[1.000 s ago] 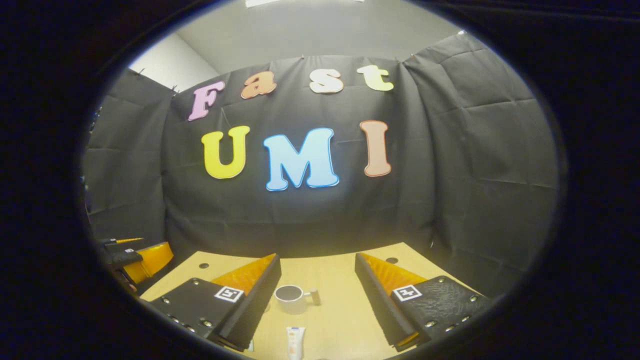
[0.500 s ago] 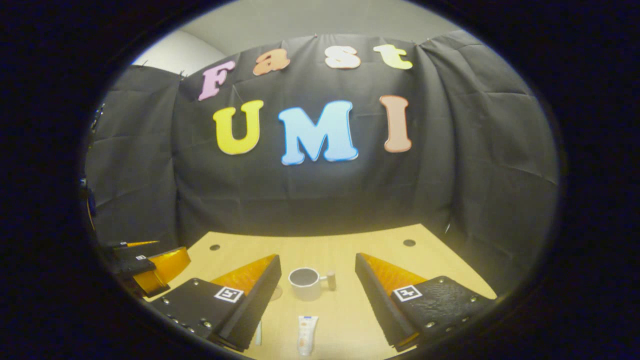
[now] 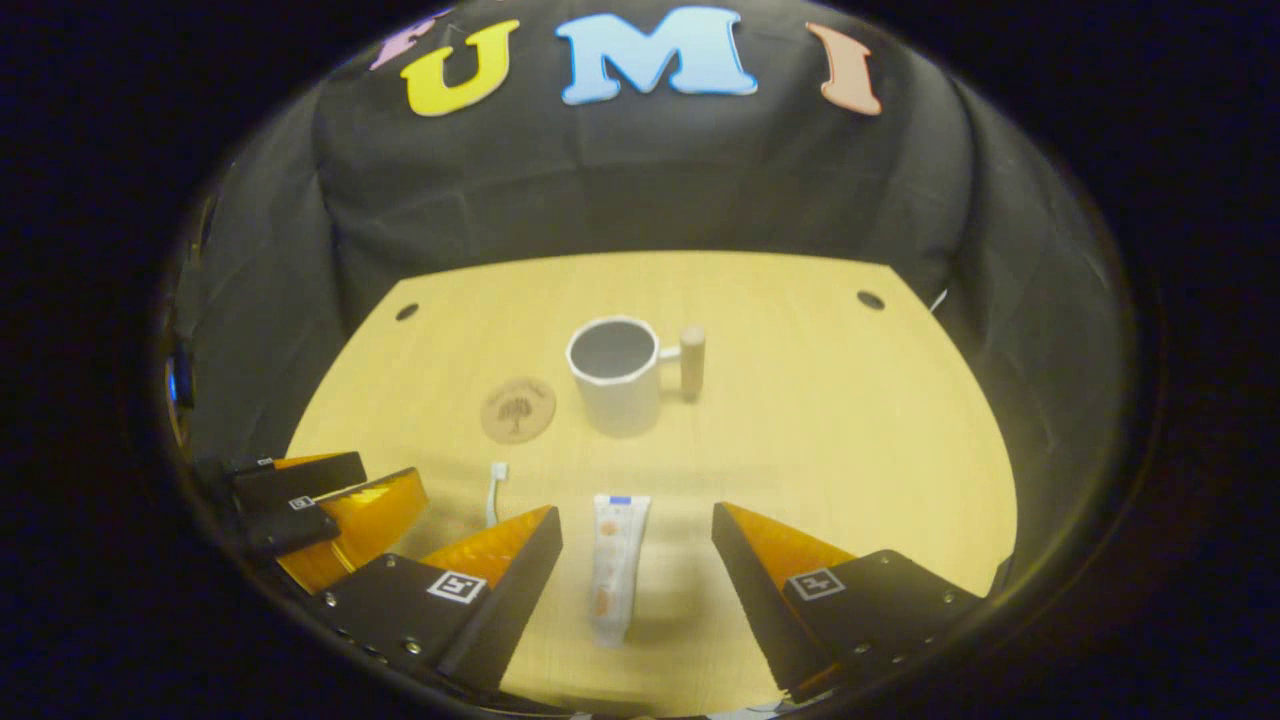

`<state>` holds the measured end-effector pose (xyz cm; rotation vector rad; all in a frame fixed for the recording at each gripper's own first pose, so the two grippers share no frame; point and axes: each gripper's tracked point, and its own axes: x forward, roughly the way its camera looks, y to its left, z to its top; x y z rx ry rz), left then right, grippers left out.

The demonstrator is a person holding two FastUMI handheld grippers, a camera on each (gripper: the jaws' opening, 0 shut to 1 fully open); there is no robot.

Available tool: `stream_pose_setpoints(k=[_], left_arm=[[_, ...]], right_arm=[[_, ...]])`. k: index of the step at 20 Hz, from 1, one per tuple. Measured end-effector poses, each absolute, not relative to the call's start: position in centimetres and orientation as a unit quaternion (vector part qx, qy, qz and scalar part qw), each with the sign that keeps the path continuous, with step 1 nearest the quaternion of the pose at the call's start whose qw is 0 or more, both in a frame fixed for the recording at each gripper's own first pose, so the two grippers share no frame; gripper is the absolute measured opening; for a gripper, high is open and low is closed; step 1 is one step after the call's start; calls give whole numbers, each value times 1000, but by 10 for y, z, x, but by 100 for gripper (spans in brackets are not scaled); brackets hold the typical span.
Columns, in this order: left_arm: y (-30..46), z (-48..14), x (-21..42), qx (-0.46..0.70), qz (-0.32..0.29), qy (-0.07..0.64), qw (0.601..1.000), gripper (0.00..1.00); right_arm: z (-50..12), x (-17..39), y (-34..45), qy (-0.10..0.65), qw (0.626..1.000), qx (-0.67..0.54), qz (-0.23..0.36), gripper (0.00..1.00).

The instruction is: Put the toothbrush and toothpaste on the desktop into the cup, then pick up the cup and place it on the coaster on the desktop.

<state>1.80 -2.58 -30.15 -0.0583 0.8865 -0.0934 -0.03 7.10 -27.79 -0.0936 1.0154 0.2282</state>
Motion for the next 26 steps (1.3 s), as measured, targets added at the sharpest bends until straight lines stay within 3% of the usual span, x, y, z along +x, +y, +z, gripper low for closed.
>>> stream_pose_setpoints(k=[2,5,11,13,23,24,25,26], left_arm=[[-32,-334,15,-35,-38,476,878,98],[-26,-368,8,-17,-32,521,853,98],[-21,-412,1,11,-7,581,814,98],[-18,-413,6,25,-9,579,815,94],[-19,-411,7,21,1,581,814,96],[-19,-411,11,21,3,572,820,85],[-17,-410,18,19,11,557,830,70],[-19,-409,17,10,17,558,830,22]], right_arm=[[-300,-5,68,536,837,-46,104,94],[-284,-3,67,584,804,-49,99,95],[-311,-8,66,641,761,-64,82,95],[-325,-11,71,651,752,-73,76,96],[-330,-13,66,677,732,-61,42,94],[-331,-11,64,677,733,-65,38,95],[-325,-9,64,671,738,-62,38,78],[-331,-7,62,671,739,-60,36,53]])
